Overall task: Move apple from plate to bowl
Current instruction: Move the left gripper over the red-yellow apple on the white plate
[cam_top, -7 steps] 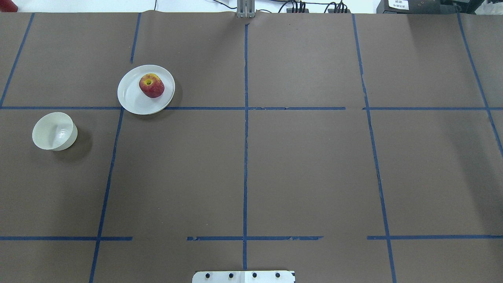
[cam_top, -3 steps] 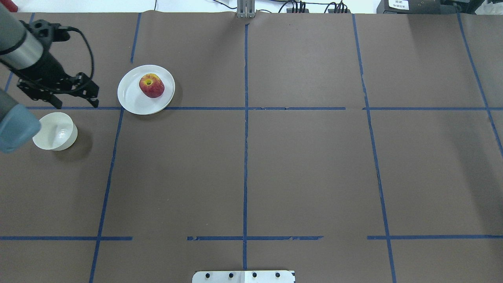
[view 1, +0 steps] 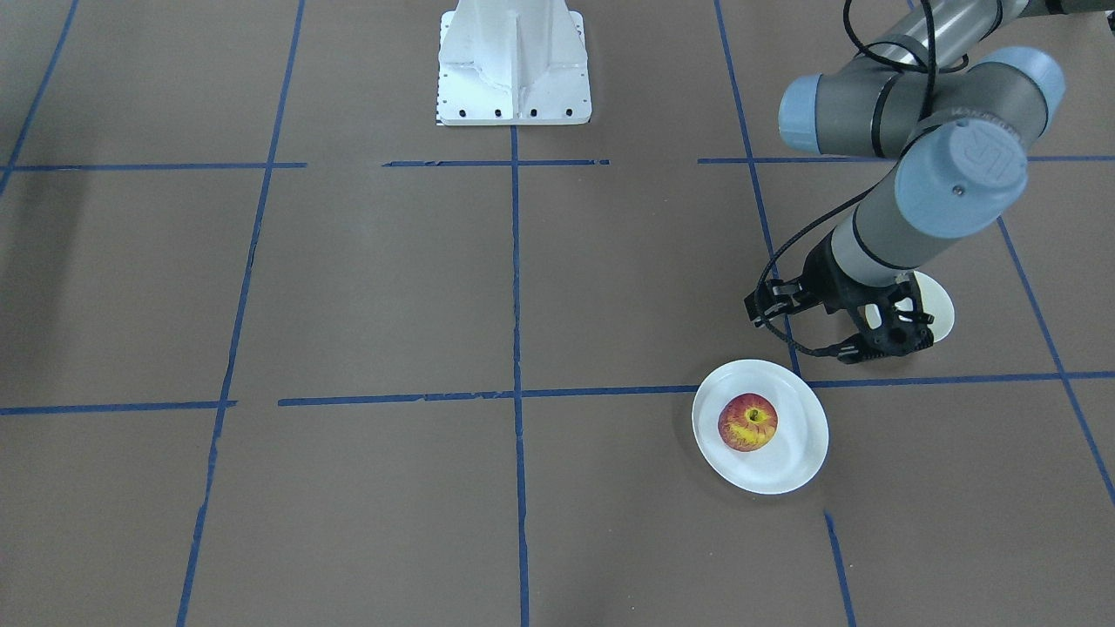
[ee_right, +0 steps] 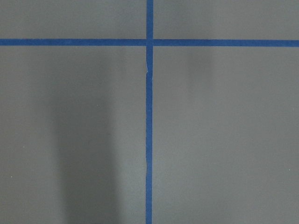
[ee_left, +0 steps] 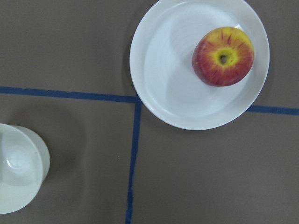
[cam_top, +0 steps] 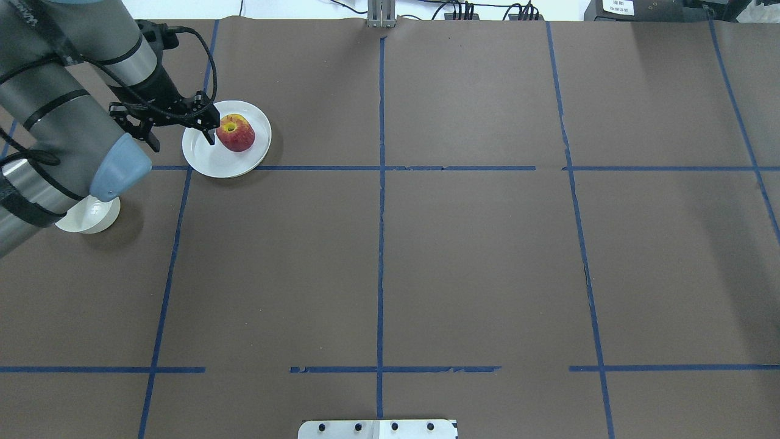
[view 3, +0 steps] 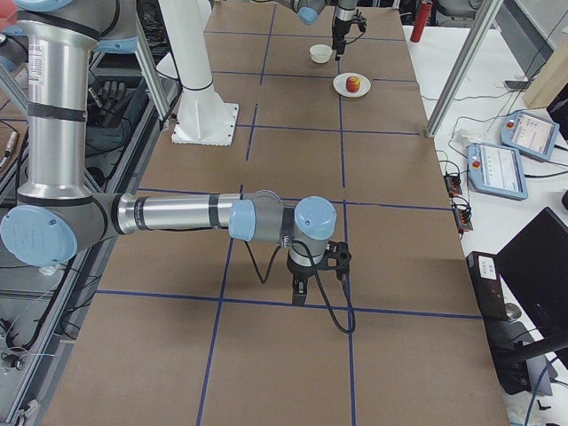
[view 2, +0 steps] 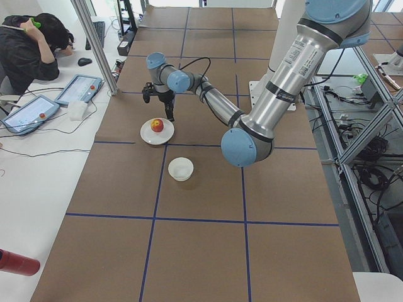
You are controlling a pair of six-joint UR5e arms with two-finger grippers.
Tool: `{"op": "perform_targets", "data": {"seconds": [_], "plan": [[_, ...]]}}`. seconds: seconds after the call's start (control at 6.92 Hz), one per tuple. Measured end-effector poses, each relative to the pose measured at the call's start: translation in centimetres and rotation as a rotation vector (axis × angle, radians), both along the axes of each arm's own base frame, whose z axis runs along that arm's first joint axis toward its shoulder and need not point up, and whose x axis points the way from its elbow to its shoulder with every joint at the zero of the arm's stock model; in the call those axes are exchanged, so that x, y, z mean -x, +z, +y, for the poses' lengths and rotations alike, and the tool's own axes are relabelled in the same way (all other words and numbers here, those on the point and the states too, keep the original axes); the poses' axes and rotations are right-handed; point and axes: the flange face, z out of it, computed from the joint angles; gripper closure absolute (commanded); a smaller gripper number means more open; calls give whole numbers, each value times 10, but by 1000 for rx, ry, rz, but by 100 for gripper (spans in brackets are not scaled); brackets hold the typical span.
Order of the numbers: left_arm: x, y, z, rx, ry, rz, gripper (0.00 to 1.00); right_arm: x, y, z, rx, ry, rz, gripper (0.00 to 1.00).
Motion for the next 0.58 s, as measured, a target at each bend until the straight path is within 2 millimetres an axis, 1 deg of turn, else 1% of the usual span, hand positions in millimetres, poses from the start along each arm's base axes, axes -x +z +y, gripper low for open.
{"op": "perform_targets", "data": {"seconds": [0.29, 0.43, 0.58], "plan": [[-46, 10, -40, 19, -39, 22, 0, 0, 0, 0, 0, 0, 0, 0], [-64, 15, -57, 21, -46, 29, 0, 0, 0, 0, 0, 0, 0, 0], [-74, 21, -65, 18, -48, 33, 0, 0, 0, 0, 0, 0, 0, 0]]}}
